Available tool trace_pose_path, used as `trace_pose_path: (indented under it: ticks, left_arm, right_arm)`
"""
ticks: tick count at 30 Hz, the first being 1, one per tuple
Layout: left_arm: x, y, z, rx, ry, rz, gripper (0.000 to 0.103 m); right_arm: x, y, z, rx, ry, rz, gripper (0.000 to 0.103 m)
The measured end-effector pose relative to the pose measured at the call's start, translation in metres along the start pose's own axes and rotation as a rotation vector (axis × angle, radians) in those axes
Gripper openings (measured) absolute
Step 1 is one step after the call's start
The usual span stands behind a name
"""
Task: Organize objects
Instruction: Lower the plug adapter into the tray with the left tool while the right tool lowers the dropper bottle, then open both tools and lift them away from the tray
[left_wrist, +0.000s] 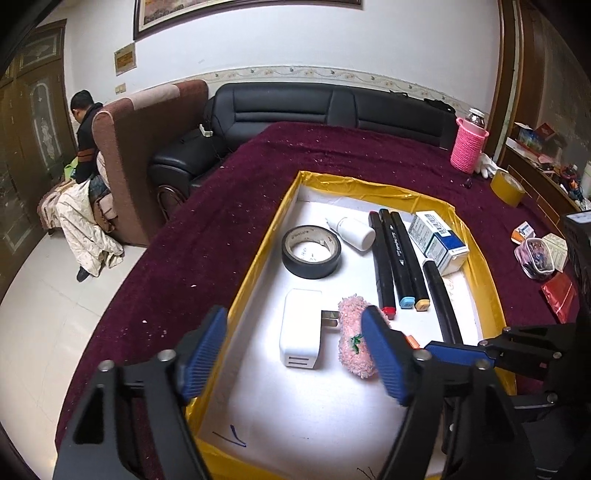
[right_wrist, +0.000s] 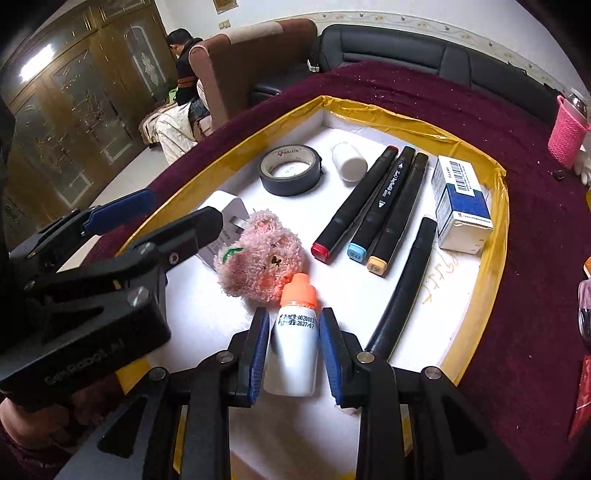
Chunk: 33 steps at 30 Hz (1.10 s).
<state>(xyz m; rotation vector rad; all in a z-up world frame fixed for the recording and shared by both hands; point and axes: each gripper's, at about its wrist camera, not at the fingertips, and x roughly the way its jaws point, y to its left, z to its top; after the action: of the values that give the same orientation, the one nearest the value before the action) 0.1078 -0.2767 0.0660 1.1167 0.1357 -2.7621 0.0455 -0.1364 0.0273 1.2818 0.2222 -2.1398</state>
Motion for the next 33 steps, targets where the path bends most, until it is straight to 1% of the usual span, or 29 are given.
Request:
trace_pose_path:
  ticks: [3, 5, 11, 14, 17, 18, 20, 21, 22, 23, 26, 28, 33]
  left_arm:
    - [-0.005, 0.0, 0.001, -0.004, 0.0, 0.005, 0.08]
    - [-0.009, -0.002, 0.0, -0.003, -0.001, 0.013, 0.082]
    - [-0.02, -0.009, -0.001, 0.01, -0.011, 0.031, 0.084]
    - [-0.026, -0.015, 0.0, 0.015, -0.018, 0.036, 0.087]
    - [-0.032, -0.021, 0.002, 0.027, -0.023, 0.04, 0.088]
    - [-0.033, -0.024, 0.002, 0.033, -0.024, 0.041, 0.088]
    - [-0.037, -0.031, 0.002, 0.047, -0.024, 0.044, 0.088]
    - [-0.038, -0.034, 0.002, 0.055, -0.024, 0.044, 0.088]
    - [-0.039, -0.037, 0.002, 0.062, -0.024, 0.043, 0.089]
    - [-0.041, -0.04, 0.003, 0.07, -0.025, 0.042, 0.089]
    - [-0.044, -0.052, 0.003, 0.095, -0.029, 0.039, 0.089]
    - [-0.047, -0.06, 0.003, 0.112, -0.029, 0.038, 0.089]
    - [-0.051, -0.085, 0.005, 0.165, -0.031, 0.033, 0.089]
  right_arm:
    - [-0.005, 0.0, -0.001, 0.009, -0.01, 0.014, 0.041]
    - [-0.009, -0.001, -0.003, 0.016, -0.02, 0.022, 0.048]
    - [-0.026, -0.012, -0.009, 0.062, -0.052, 0.047, 0.055]
    - [-0.036, -0.023, -0.014, 0.103, -0.07, 0.059, 0.06]
    - [-0.045, -0.035, -0.02, 0.132, -0.086, 0.057, 0.064]
    - [-0.049, -0.039, -0.022, 0.142, -0.093, 0.057, 0.064]
    - [-0.059, -0.047, -0.026, 0.16, -0.117, 0.094, 0.064]
    - [-0.062, -0.048, -0.028, 0.164, -0.124, 0.094, 0.065]
    - [-0.068, -0.051, -0.03, 0.173, -0.139, 0.074, 0.068]
    - [-0.075, -0.054, -0.032, 0.179, -0.164, 0.069, 0.07]
    - [-0.09, -0.063, -0.037, 0.198, -0.201, 0.081, 0.075]
    - [-0.099, -0.072, -0.041, 0.214, -0.224, 0.075, 0.077]
    - [-0.112, -0.102, -0.054, 0.271, -0.249, 0.051, 0.078]
